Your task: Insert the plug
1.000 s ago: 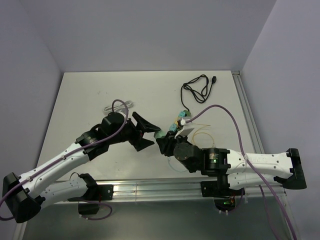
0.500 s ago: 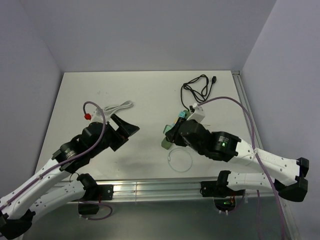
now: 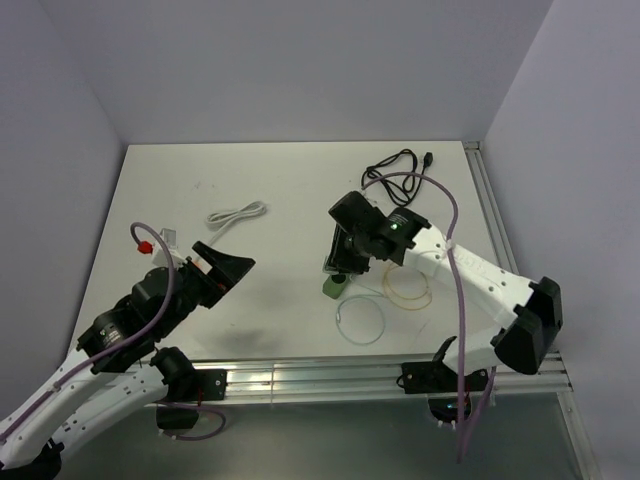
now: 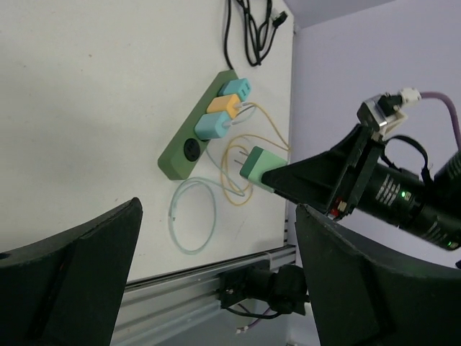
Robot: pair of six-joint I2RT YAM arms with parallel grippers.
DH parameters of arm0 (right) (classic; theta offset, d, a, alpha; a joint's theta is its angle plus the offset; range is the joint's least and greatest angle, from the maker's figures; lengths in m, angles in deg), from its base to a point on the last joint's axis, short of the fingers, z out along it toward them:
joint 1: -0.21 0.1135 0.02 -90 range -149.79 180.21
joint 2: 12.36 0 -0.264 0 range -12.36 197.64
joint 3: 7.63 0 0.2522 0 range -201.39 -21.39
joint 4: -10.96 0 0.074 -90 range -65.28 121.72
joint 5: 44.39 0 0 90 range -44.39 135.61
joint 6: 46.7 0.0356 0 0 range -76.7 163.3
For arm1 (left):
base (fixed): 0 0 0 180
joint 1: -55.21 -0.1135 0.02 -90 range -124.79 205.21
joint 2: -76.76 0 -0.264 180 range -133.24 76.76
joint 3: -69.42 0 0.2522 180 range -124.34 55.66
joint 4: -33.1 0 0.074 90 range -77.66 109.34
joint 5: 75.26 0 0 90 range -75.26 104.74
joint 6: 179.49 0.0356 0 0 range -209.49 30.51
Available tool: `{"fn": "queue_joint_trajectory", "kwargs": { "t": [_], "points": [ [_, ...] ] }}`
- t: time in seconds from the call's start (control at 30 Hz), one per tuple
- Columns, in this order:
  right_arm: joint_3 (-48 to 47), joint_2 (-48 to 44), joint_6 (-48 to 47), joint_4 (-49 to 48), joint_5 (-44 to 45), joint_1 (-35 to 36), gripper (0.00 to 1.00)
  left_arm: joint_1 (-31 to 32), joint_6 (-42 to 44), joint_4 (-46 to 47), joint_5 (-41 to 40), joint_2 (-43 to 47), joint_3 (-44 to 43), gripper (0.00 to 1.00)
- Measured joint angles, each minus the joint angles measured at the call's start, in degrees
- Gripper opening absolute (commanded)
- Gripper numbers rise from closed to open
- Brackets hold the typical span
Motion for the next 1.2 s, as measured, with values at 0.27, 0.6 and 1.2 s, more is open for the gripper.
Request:
{"fn": "queue_joint_trajectory", "kwargs": {
  "t": [0.27,0.6,1.2],
  "points": [
    [0.13,9.11,-1.66,0.59,-7.5,-7.23,0.0,0.0,2.58,0.07,0.0,-1.36,0.79,0.92],
    [-0.26,17.16,-2.21,1.29,-12.07,-10.45,0.0,0.02,3.39,1.95,0.11,-1.42,2.25,0.91],
    [-4.68,21.97,5.77,5.42,-11.74,-13.75,0.0,0.02,4.48,2.95,0.46,-2.71,2.45,0.92]
  ]
}}
